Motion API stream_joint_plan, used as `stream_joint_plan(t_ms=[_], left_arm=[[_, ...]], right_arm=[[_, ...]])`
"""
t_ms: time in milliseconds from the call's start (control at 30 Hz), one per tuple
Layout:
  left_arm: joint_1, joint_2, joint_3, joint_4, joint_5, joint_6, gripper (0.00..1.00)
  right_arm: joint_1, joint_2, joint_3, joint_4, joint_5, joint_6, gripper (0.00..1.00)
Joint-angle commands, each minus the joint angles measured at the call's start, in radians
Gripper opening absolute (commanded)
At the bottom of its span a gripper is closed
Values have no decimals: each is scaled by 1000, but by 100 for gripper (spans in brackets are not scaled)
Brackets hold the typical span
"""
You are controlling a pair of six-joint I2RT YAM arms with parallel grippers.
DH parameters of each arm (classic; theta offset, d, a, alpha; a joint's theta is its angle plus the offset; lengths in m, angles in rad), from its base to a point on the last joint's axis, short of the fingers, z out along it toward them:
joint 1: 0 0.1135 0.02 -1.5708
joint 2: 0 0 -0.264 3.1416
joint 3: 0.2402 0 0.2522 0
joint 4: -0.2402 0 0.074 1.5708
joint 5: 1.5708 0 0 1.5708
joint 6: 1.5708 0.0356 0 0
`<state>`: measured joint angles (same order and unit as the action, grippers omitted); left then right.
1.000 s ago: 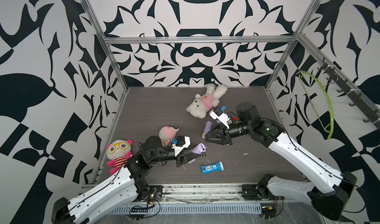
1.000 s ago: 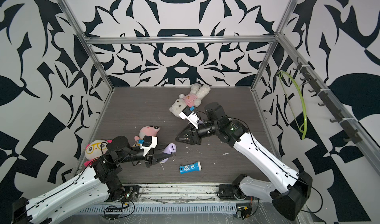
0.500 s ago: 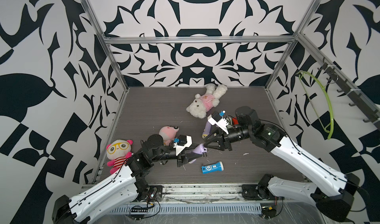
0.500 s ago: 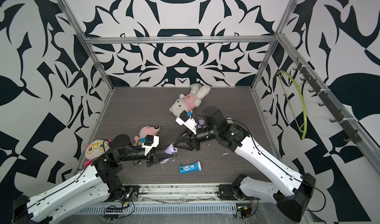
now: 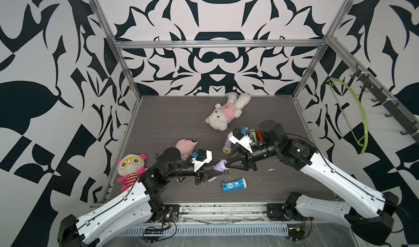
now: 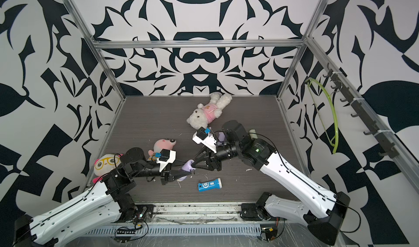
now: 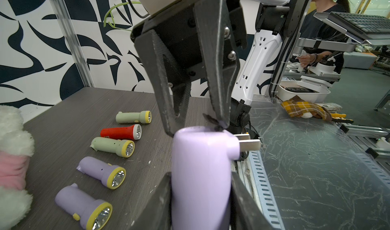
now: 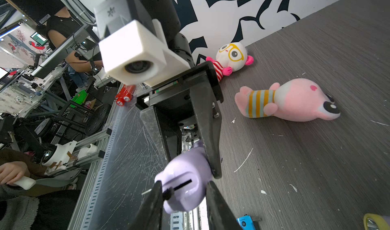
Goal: Close the plug at the bottom of the flashlight
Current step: Close the plug of the flashlight.
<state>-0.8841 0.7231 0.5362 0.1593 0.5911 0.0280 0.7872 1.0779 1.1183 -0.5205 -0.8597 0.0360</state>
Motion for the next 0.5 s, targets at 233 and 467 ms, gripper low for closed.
stream_joint_plan(t_ms=[233, 467], left_arm=[[-1, -4, 50, 41, 53, -13, 2], [-1, -1, 57, 27, 44, -7, 2]], right_arm=[[4, -1, 2, 4, -13, -28, 32], [6, -11, 14, -31, -36, -34, 36]])
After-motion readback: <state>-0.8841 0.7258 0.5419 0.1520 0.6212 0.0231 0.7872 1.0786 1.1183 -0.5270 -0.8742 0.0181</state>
